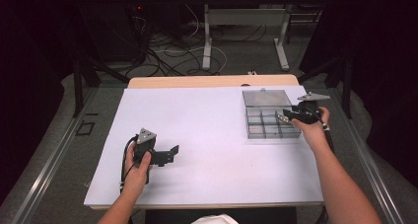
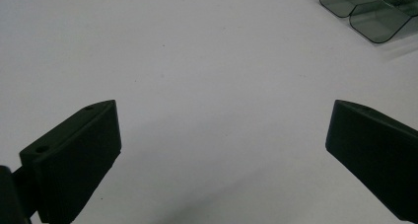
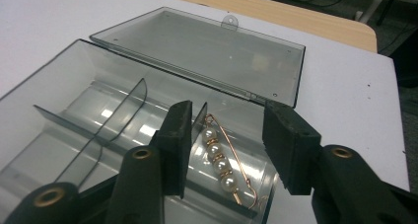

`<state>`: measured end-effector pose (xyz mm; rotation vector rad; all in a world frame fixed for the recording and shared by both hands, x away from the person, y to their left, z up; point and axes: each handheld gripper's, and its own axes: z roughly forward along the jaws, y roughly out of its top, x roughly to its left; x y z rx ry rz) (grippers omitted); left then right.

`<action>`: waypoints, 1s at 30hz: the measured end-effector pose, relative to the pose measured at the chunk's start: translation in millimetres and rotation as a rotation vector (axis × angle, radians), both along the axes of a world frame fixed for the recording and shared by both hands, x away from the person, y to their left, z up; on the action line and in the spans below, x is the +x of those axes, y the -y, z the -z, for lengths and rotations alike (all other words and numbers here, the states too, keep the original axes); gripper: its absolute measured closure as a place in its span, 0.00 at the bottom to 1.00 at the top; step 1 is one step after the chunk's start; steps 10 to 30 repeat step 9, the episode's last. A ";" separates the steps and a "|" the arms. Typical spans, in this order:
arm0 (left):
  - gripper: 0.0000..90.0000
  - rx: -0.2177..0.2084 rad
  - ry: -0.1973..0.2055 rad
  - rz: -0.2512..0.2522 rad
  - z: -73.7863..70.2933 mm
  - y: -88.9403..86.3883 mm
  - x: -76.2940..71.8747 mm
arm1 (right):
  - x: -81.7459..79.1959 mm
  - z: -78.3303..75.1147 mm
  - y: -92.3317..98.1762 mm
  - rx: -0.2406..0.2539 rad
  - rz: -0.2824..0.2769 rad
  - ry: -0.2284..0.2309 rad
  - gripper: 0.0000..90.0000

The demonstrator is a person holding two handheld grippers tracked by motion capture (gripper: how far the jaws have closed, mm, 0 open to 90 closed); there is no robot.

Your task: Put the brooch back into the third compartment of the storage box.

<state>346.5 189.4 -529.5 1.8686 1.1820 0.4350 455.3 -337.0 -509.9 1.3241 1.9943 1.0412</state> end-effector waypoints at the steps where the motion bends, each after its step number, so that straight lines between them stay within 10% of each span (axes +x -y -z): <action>1: 0.00 -0.002 0.003 0.000 -0.1 -0.2 0.0 | -3.1 -2.2 -1.2 0.023 0.004 -0.003 0.56; 9: 0.00 -0.008 0.012 -0.008 -0.6 -1.4 0.4 | -34.7 -17.8 -14.8 0.028 -0.011 -0.043 0.22; 30: 0.00 -0.008 0.012 -0.008 -0.6 -1.4 0.4 | -34.7 -17.8 -14.8 0.028 -0.011 -0.043 0.22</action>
